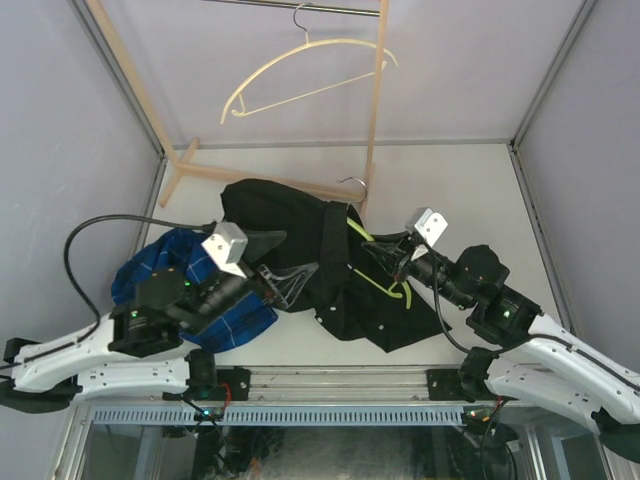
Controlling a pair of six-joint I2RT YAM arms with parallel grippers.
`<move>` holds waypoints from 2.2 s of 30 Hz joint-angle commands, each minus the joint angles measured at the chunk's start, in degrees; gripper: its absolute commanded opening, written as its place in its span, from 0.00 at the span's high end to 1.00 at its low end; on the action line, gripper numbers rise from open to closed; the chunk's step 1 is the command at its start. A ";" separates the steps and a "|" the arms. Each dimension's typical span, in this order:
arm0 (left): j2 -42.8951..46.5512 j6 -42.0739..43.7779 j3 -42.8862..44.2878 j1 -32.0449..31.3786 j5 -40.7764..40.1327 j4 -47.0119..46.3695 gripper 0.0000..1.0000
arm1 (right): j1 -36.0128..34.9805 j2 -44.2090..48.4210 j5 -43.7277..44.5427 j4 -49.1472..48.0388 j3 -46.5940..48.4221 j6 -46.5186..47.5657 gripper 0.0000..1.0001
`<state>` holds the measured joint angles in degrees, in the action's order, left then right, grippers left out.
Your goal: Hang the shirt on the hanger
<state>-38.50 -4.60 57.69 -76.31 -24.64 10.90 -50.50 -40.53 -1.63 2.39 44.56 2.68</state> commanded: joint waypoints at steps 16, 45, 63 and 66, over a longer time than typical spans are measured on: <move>-17.96 -0.86 7.95 0.05 -21.00 -5.67 0.14 | -12.58 -2.62 17.58 -11.81 0.88 3.93 1.00; -17.62 7.92 10.61 0.13 -5.01 -9.98 1.00 | -14.01 -5.43 17.93 -12.22 0.86 2.00 1.00; -21.10 4.23 14.11 0.09 13.83 -4.60 1.00 | -11.46 -3.00 20.56 -24.02 -4.36 -2.55 1.00; -21.36 3.00 13.77 0.07 18.63 -3.91 1.00 | -10.51 -1.69 21.72 -25.32 -5.35 -2.99 1.00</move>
<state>-59.70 0.95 68.07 -75.55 -16.88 7.16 -62.59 -44.34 16.51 -13.93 39.13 1.98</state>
